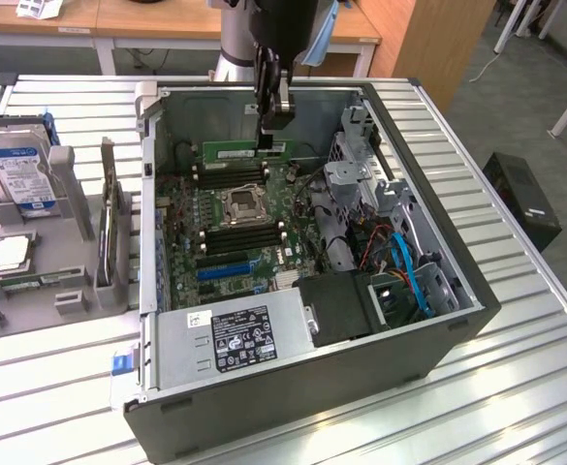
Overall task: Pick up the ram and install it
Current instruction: 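Pick up the ram and move it above insertion slot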
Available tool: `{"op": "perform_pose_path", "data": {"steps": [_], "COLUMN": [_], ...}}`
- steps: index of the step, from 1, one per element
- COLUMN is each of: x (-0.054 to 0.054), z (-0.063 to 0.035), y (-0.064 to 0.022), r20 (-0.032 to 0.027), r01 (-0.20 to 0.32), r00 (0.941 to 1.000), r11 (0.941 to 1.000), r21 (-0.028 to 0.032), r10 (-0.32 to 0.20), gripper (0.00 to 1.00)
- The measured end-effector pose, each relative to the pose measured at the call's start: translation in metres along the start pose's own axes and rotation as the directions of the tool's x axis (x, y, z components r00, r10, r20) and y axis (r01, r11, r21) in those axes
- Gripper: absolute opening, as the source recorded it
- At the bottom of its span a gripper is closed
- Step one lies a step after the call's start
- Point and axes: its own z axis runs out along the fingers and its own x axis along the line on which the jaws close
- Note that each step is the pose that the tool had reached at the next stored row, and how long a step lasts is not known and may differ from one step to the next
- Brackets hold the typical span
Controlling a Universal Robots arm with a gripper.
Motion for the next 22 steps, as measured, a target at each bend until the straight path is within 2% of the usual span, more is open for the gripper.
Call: {"op": "perform_pose_path", "data": {"steps": [3, 7, 10, 18, 22], "x": [0.000, 0.000, 0.000, 0.000, 0.000], "z": [0.0000, 0.0001, 0.0002, 0.0132, 0.0138], "y": [-0.0003, -0.0062, -0.0063, -0.0068, -0.0068], "r20": [0.0000, 0.0000, -0.0001, 0.0003, 0.0002], "r01": [0.000, 0.000, 0.000, 0.000, 0.000], "r00": [1.0000, 1.0000, 1.0000, 1.0000, 1.0000], "r11": [1.0000, 1.0000, 1.0000, 1.0000, 1.0000], "r21": [0.0000, -0.0001, -0.0001, 0.0000, -0.0001], "r10": [0.000, 0.000, 0.000, 0.000, 0.000], "gripper": [0.12, 0.12, 0.12, 0.12, 0.12]}}
